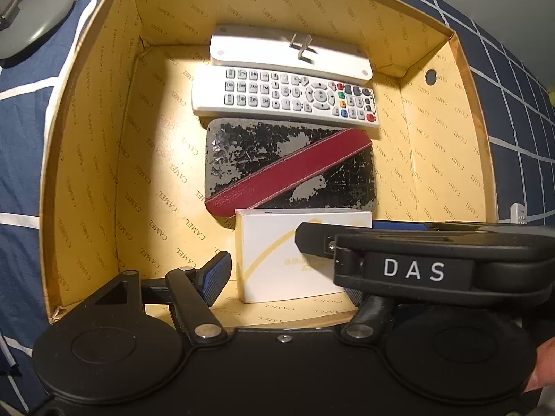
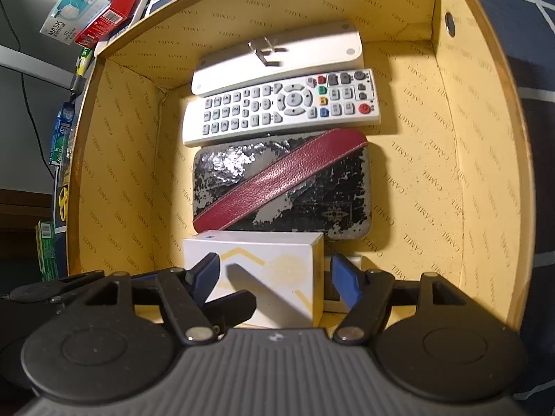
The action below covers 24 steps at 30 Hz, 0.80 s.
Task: Organize objects
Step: 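Lower the small white box into the box beside the phone case and release, then move the right tool toward the white AC remote on the sheet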
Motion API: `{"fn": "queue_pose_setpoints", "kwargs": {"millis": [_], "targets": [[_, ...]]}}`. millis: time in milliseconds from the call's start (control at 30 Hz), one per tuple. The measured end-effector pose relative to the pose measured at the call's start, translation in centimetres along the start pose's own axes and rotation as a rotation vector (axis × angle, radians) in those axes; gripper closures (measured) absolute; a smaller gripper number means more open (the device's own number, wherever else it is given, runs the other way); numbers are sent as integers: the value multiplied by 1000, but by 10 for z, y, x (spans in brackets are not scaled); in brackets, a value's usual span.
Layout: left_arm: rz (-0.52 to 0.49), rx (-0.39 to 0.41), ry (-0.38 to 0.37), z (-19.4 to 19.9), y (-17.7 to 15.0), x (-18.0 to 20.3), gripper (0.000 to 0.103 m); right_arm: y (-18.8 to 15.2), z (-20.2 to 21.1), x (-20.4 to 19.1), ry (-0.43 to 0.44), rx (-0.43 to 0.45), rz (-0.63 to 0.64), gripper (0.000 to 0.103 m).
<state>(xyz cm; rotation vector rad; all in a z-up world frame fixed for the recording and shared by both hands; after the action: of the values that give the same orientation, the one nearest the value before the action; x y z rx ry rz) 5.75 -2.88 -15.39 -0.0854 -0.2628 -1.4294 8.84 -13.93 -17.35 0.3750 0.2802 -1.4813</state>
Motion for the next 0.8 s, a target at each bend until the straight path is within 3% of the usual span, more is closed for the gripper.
{"fn": "queue_pose_setpoints", "kwargs": {"millis": [333, 467, 800], "targets": [[-16, 65, 42, 30, -2, 12, 30, 7, 37, -4, -12, 83, 46, 31], [-27, 104, 60, 44, -4, 22, 22, 11, 62, -2, -25, 140, 59, 29], [-68, 191, 99, 66, -6, 55, 6, 12, 115, 32, -91, 270, 38, 7]]}}
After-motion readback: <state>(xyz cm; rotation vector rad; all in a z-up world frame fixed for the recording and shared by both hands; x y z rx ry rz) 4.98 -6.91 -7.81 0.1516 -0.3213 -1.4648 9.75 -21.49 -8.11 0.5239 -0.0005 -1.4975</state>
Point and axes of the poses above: each gripper's, at about its wrist camera, not at the fingertips, and z roughly against the way its jaws point, x to its right, y to its top, the point moved 7 cm from there along -z, roughly the way its jaws point, and after that the axes turned 1 degree about z, right-handed, at the moved point
